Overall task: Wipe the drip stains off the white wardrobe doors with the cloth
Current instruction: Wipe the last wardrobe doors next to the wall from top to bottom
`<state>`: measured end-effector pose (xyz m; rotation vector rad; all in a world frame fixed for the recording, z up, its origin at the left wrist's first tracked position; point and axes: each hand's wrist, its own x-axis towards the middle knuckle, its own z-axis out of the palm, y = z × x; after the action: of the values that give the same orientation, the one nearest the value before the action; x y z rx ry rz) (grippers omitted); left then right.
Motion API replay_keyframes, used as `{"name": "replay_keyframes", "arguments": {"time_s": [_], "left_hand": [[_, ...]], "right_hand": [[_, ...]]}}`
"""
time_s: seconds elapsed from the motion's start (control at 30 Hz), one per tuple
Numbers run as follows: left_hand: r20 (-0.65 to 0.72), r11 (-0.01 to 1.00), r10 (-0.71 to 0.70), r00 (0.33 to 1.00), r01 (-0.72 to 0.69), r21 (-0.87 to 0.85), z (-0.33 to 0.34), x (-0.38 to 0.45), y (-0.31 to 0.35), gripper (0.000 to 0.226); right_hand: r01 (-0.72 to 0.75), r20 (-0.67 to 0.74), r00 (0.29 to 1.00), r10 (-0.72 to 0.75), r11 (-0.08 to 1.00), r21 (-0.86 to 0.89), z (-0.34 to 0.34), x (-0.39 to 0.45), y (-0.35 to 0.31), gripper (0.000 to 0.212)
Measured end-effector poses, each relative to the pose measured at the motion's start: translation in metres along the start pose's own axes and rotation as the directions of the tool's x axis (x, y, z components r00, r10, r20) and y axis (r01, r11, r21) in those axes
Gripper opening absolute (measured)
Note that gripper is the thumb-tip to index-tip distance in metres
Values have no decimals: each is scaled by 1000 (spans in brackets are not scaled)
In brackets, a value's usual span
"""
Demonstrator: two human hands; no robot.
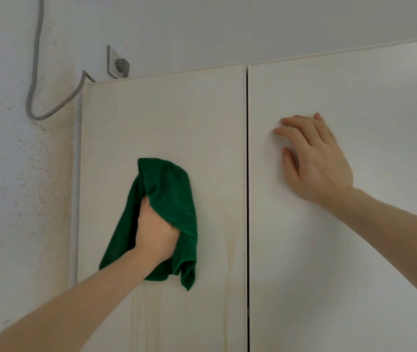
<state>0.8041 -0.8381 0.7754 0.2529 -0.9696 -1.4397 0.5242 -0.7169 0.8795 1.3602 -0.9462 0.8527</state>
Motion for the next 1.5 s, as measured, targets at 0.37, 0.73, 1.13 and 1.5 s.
{"name": "replay_keyframes", "arguments": {"time_s": [0.37, 0.73, 1.13, 1.5], "left_hand": [[761, 38, 335, 555, -815, 578, 71, -26, -35, 65], [378, 604, 440, 815, -580, 547, 48, -8, 39, 25], [224, 644, 364, 904, -418, 640, -56, 31, 44, 36], [342, 605, 236, 910, -413, 680, -15, -21, -21, 24]], "right_hand": [[-4, 5, 1000, 4, 1000, 10, -2, -1, 1, 39], [-7, -6, 1000, 8, 999, 37, -2, 0, 2, 40], [-6, 1, 1000, 6, 999, 33, -1, -1, 2, 40], [-35, 9, 999, 34, 997, 69, -6, 0, -2, 40]]}}
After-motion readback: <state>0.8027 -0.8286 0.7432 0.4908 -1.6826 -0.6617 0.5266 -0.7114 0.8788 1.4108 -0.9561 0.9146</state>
